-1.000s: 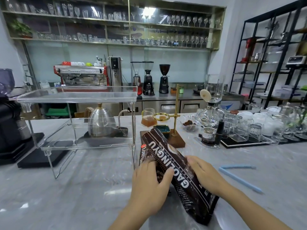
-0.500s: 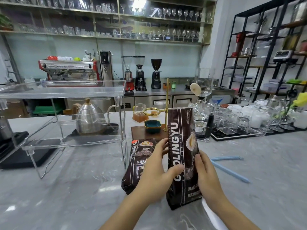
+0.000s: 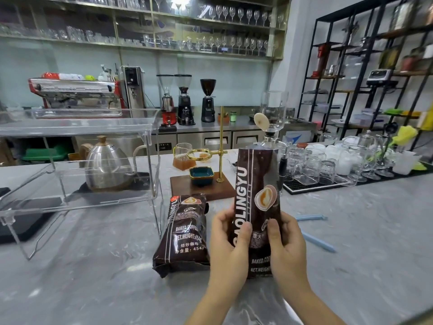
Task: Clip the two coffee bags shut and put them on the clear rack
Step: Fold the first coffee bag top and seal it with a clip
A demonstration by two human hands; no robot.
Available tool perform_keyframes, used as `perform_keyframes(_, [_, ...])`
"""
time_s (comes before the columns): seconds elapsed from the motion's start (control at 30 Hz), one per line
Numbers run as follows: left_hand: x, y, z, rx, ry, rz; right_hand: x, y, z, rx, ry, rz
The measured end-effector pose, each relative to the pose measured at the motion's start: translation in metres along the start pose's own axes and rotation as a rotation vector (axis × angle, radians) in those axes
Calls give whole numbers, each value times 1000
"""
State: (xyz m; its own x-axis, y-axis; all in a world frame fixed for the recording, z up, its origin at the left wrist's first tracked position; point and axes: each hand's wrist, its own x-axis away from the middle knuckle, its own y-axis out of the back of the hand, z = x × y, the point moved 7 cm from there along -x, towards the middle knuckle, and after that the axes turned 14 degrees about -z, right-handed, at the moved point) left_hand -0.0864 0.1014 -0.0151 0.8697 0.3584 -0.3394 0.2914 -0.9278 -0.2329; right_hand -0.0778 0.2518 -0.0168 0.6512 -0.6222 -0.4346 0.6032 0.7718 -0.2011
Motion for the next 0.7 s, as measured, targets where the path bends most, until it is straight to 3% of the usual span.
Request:
perform_keyframes(0.33, [-9,-4,12,68,36,6,-5,-1,-6,-28,-48,-39])
perform_keyframes(0.57, [-12,8,19,-23,0,-166,-8,7,-9,55,-53,-146])
perform_keyframes(0.7, [-13,9,18,-9,24,-169,-7,8,-7,-9,-86,-125])
